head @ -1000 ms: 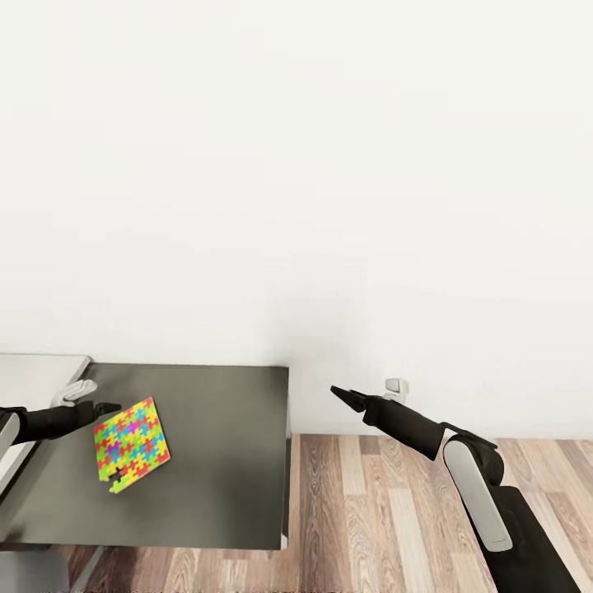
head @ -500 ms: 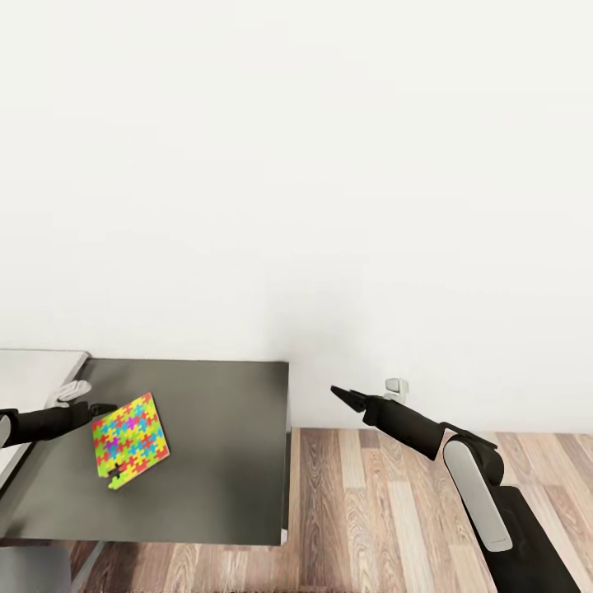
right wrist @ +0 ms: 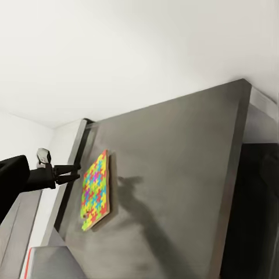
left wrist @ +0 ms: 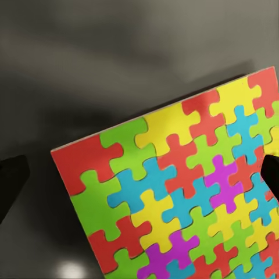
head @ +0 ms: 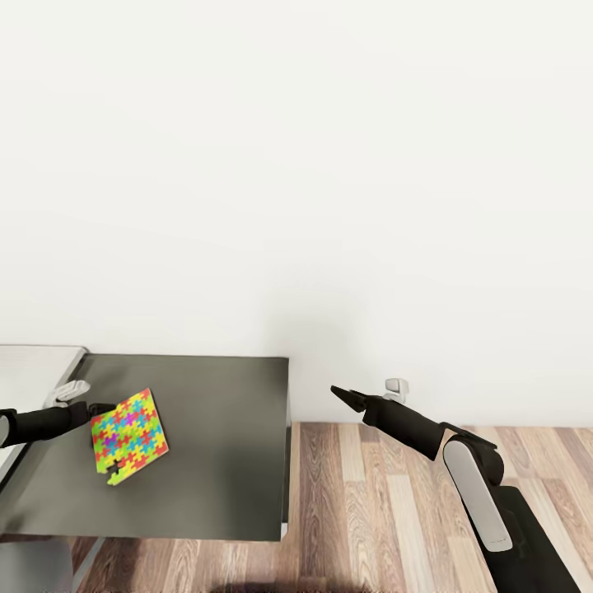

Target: Put all the toys in the child's room - the three board games (two on the bed and one on the table), the two jigsaw puzzles on the table, and the tennis ball on the table - inside the toy box on the table in the child's room.

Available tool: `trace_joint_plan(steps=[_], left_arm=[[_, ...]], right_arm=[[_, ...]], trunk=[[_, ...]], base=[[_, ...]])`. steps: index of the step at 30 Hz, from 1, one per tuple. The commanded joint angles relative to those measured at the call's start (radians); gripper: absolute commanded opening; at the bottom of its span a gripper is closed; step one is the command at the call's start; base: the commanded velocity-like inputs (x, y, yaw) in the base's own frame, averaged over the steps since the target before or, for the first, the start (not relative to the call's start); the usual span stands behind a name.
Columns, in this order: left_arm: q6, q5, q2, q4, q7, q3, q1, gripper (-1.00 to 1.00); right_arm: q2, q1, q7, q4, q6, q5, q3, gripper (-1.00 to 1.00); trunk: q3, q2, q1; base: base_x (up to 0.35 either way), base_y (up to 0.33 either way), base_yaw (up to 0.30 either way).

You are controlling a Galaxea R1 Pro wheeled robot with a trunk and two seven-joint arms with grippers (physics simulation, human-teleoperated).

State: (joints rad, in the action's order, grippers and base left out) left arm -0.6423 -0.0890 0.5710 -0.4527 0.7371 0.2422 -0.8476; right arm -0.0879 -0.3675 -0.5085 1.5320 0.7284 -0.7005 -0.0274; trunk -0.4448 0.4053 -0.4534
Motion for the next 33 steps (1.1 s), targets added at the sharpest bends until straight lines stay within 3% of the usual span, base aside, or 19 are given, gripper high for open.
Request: trace_joint_plan(steps=[1,12,33], left_arm=[[-0.008,-0.006,0.000,0.000,0.001,0.002,-0.001,1.00],[-0.008,-0.007,0.000,0.000,0.001,0.002,-0.001,1.00],[-0.007,-0.011,0.000,-0.001,0.001,0.002,-0.001,1.00]], right_arm=[[0.000,0.000,0.000,0.000,0.005,-0.004,0.000,1.00],[-0.001,-0.001,0.000,0.000,0.004,-0.004,-0.001,1.00],[-0.001,0.000,-0.001,0.000,0.000,-0.004,-0.001,1.00]], trunk=[[-0.003,0.002,0.000],[-0.018,0.002,0.000],[-0.020,0.002,0.000]], base=[[0.000,0.000,0.000],[0.000,0.000,0.000],[0.000,-0.032,0.000]])
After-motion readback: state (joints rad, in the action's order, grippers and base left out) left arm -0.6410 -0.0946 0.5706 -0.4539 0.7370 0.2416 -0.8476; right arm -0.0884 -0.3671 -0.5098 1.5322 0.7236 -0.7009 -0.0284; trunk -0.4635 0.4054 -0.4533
